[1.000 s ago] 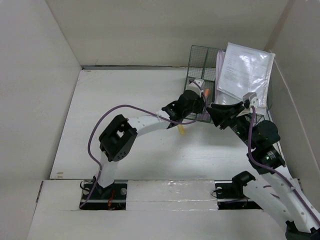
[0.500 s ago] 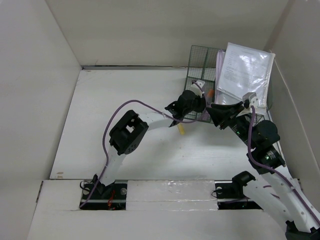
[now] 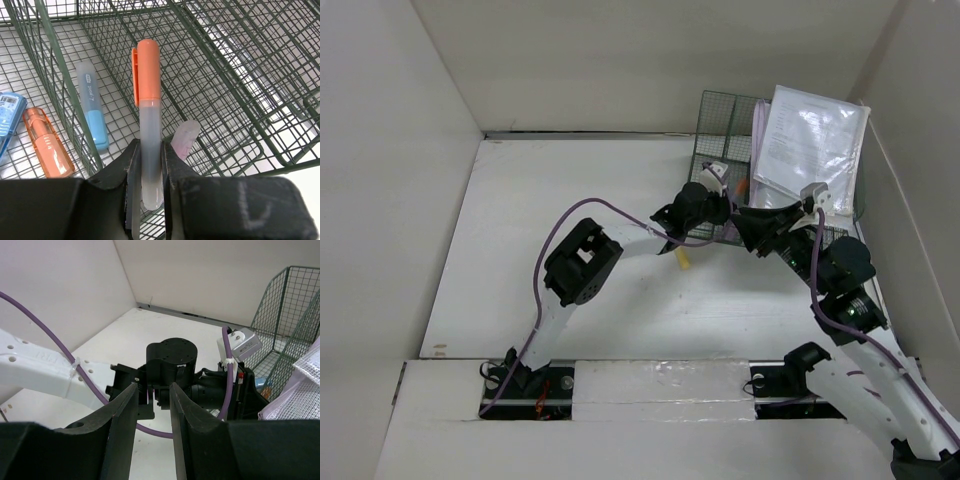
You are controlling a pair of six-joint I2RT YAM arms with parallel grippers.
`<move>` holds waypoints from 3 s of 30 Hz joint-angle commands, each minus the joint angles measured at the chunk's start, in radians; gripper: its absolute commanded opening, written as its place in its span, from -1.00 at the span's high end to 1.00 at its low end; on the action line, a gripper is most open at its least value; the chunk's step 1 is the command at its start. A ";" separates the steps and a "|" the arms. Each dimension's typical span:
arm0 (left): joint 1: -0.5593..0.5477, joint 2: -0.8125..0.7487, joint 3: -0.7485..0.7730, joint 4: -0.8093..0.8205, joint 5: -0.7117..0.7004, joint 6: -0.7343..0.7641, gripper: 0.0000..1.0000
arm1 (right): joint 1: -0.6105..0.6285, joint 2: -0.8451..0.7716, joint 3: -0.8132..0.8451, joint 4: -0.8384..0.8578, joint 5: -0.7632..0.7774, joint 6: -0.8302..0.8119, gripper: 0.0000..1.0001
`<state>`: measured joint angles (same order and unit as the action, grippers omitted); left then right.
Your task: Organize the desk
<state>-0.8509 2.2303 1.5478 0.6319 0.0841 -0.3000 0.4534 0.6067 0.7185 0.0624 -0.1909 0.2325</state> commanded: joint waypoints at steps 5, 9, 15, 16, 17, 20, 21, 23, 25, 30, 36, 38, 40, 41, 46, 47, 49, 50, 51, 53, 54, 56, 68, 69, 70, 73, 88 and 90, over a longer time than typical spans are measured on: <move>0.003 -0.006 -0.017 0.072 -0.003 -0.007 0.81 | 0.010 0.002 -0.004 0.063 -0.005 0.002 0.26; 0.003 -0.017 -0.054 0.086 -0.023 -0.004 0.75 | 0.010 0.005 -0.002 0.065 -0.007 0.002 0.26; 0.003 -0.046 -0.113 0.121 -0.040 0.002 0.71 | 0.010 0.002 -0.002 0.063 -0.005 0.002 0.26; 0.003 -0.050 -0.121 0.129 -0.044 0.004 0.71 | 0.010 0.002 -0.004 0.065 -0.002 0.004 0.26; 0.003 -0.058 -0.126 0.133 -0.047 0.005 0.71 | 0.010 0.004 -0.002 0.063 -0.001 0.002 0.26; 0.003 -0.083 -0.156 0.150 -0.059 0.021 0.72 | 0.010 0.004 -0.004 0.063 -0.002 0.001 0.26; 0.003 -0.087 -0.163 0.153 -0.069 0.025 0.72 | 0.010 0.002 -0.002 0.063 -0.002 0.001 0.26; -0.007 -0.100 -0.170 0.157 -0.075 0.044 0.72 | 0.010 0.002 -0.002 0.062 -0.001 0.001 0.26; -0.007 -0.104 -0.180 0.154 -0.115 0.062 0.70 | 0.010 -0.004 -0.004 0.062 0.004 0.001 0.26; -0.036 -0.107 -0.183 0.137 -0.155 0.125 0.63 | 0.010 0.002 -0.004 0.062 0.002 0.001 0.26; -0.045 -0.104 -0.176 0.121 -0.182 0.133 0.40 | 0.010 0.007 -0.002 0.062 0.001 0.001 0.26; -0.045 -0.106 -0.176 0.118 -0.182 0.134 0.34 | 0.010 0.007 -0.001 0.063 -0.002 0.002 0.26; -0.045 -0.107 -0.176 0.117 -0.184 0.134 0.34 | 0.010 0.005 -0.002 0.062 -0.002 0.002 0.26; -0.045 -0.107 -0.176 0.117 -0.184 0.134 0.35 | 0.010 0.004 -0.002 0.062 -0.001 0.004 0.26; -0.045 -0.104 -0.183 0.123 -0.187 0.127 0.50 | 0.010 0.005 -0.002 0.062 0.001 0.004 0.26; -0.045 -0.106 -0.184 0.123 -0.187 0.127 0.52 | 0.010 0.005 -0.004 0.062 -0.001 0.002 0.26; -0.045 -0.115 -0.187 0.124 -0.191 0.125 0.68 | 0.010 0.007 -0.004 0.062 -0.004 0.002 0.26; -0.045 -0.116 -0.190 0.124 -0.190 0.125 0.72 | 0.010 0.007 -0.004 0.062 -0.002 0.002 0.26; -0.045 -0.123 -0.190 0.124 -0.190 0.125 0.80 | 0.010 0.007 -0.002 0.062 -0.002 0.004 0.26; -0.045 -0.136 -0.199 0.126 -0.187 0.122 0.86 | 0.010 0.008 -0.002 0.062 -0.002 0.004 0.26; -0.045 -0.141 -0.203 0.126 -0.184 0.121 0.92 | 0.010 0.007 -0.002 0.062 -0.004 0.002 0.26; -0.045 -0.161 -0.219 0.127 -0.178 0.111 0.95 | 0.010 0.005 -0.002 0.062 -0.002 0.002 0.26; -0.045 -0.322 -0.281 0.042 -0.152 0.114 1.00 | 0.010 0.013 -0.001 0.063 -0.012 0.005 0.26; -0.045 -0.328 -0.279 0.023 -0.153 0.113 1.00 | 0.010 0.010 -0.001 0.063 -0.010 0.005 0.26; -0.045 -0.345 -0.273 -0.022 -0.156 0.111 1.00 | 0.010 0.010 -0.001 0.063 -0.009 0.005 0.26; -0.045 -0.373 -0.256 -0.107 -0.153 0.110 1.00 | 0.010 0.007 -0.001 0.063 -0.010 0.005 0.25; -0.045 -0.331 0.015 -0.586 -0.135 0.099 1.00 | 0.010 -0.004 0.001 0.057 -0.004 0.007 0.25; -0.045 -0.311 0.076 -0.659 -0.145 0.099 1.00 | 0.010 -0.007 0.001 0.056 -0.002 0.008 0.26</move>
<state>-0.8955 1.9144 1.5253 0.0917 -0.0544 -0.1932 0.4534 0.6128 0.7185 0.0689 -0.1913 0.2325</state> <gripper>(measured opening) 0.211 0.372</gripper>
